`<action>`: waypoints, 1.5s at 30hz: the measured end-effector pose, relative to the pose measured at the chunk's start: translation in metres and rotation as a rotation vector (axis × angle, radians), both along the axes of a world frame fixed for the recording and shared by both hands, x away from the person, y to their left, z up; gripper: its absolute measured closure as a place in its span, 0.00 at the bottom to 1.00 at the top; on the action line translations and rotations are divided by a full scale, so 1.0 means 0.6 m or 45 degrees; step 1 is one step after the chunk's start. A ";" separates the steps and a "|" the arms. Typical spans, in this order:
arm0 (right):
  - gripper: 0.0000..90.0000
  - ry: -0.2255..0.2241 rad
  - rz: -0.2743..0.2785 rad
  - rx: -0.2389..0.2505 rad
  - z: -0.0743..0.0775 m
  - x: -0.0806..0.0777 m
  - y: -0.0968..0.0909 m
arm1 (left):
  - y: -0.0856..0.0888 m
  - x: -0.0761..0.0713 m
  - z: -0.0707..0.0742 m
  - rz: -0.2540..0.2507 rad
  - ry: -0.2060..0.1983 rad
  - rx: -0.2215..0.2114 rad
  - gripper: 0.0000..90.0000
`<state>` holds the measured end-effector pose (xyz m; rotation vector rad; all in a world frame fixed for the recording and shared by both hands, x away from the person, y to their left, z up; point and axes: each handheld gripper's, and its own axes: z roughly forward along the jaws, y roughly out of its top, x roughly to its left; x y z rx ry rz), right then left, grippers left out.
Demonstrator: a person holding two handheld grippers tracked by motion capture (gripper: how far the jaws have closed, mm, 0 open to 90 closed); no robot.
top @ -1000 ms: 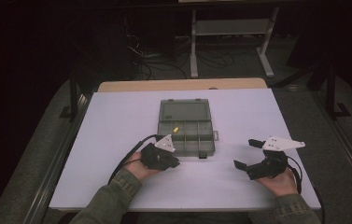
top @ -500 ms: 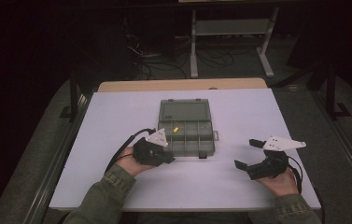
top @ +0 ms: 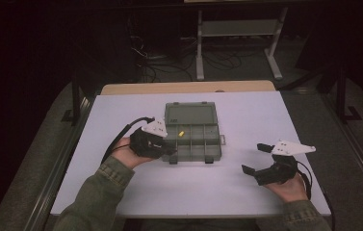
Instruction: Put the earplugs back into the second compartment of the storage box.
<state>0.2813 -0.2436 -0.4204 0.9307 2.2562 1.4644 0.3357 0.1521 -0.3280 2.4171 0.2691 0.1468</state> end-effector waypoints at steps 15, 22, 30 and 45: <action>0.00 0.002 -0.001 0.001 0.000 0.000 0.000 | -0.018 0.055 0.039 0.028 -0.043 -0.019 0.92; 0.00 0.005 0.000 0.001 0.000 0.000 0.000 | -0.031 0.093 0.020 0.061 0.005 0.015 0.93; 0.00 0.006 0.002 0.001 -0.001 0.001 0.001 | -0.034 0.125 0.001 0.111 0.011 0.013 0.93; 0.00 0.005 0.006 0.006 -0.001 0.003 0.000 | -0.052 0.175 -0.071 0.167 0.054 -0.055 0.93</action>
